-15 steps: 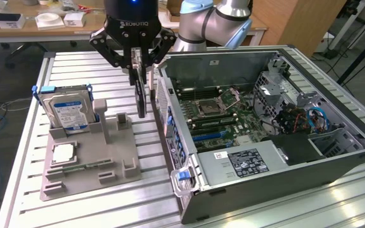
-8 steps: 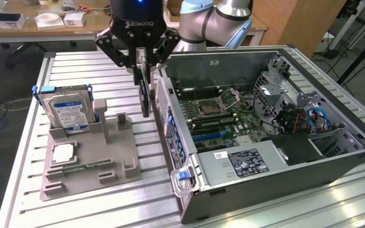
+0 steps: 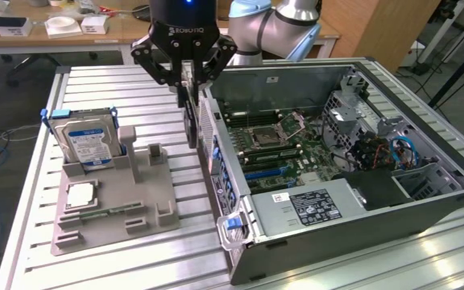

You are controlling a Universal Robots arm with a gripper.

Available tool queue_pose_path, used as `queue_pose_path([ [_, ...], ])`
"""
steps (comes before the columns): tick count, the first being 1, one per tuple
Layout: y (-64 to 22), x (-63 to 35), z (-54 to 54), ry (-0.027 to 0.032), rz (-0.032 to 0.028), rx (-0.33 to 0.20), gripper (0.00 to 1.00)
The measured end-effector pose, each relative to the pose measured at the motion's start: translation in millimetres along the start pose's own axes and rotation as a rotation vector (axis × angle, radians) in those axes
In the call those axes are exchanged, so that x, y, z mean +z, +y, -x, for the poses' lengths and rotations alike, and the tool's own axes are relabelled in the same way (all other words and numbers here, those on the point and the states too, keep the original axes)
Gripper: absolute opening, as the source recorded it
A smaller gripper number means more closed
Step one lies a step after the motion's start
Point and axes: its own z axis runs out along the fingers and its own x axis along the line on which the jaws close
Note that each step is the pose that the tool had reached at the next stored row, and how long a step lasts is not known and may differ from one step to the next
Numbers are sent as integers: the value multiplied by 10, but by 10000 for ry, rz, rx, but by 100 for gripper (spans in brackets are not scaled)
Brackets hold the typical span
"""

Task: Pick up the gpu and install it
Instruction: 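Pick up the gpu and move the gpu toward the slot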

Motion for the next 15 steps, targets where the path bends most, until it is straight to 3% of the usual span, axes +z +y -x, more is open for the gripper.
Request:
queue_pose_path([
  [15, 6, 8, 338, 42, 0, 0, 26],
])
